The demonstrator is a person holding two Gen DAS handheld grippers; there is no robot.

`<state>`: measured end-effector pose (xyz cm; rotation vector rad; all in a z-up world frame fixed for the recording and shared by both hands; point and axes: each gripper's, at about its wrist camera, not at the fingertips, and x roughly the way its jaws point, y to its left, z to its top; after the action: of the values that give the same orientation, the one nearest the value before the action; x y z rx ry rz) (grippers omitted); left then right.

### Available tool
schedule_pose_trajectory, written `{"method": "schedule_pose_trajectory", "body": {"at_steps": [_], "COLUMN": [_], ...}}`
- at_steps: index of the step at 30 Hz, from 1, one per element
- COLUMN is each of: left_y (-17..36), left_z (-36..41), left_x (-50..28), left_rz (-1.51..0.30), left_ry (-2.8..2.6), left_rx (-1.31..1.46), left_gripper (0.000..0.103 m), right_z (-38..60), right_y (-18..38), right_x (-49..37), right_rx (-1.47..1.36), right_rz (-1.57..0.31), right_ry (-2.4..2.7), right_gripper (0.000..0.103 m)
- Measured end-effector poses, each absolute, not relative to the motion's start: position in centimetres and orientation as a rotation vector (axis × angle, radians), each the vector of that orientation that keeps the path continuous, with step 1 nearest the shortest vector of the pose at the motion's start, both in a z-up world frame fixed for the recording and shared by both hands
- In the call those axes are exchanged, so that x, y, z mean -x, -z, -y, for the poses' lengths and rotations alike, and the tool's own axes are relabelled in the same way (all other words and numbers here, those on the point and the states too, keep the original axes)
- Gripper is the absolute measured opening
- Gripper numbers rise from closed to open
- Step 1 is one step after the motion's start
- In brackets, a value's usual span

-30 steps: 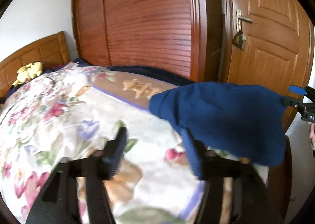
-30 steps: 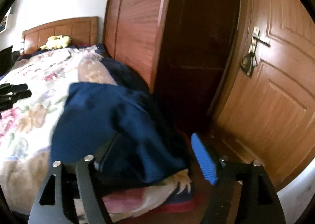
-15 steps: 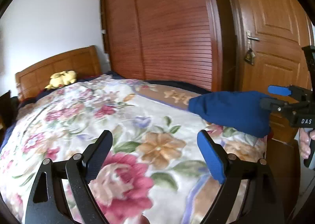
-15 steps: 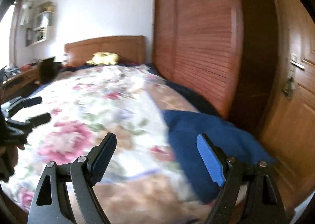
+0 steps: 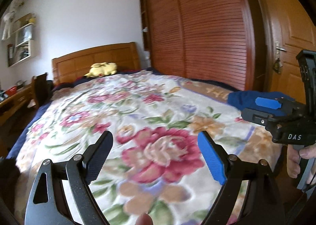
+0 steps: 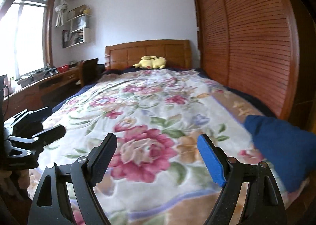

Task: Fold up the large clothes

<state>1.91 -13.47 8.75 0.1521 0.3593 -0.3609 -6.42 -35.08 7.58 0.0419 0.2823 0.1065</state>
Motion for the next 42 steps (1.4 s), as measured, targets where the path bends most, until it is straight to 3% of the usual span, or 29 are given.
{"method": "schedule_pose_trajectory", "body": {"at_steps": [16, 42], "left_y": [-2.8, -2.5], "left_z": [6.4, 5.8], "left_x": [-0.9, -0.1], "left_rz": [-0.412, -0.409], "left_ry": [0.162, 0.11], "left_rx": [0.013, 0.003], "left_gripper": [0.088, 0.088], "right_z": [33.8, 32.9], "right_y": [-4.6, -2.3], "right_x": [4.0, 3.2], "right_rx": [-0.002, 0.013], "right_rz": [-0.245, -0.241], "right_ry": [-0.152, -0.173], "right_gripper": [0.085, 0.085]}}
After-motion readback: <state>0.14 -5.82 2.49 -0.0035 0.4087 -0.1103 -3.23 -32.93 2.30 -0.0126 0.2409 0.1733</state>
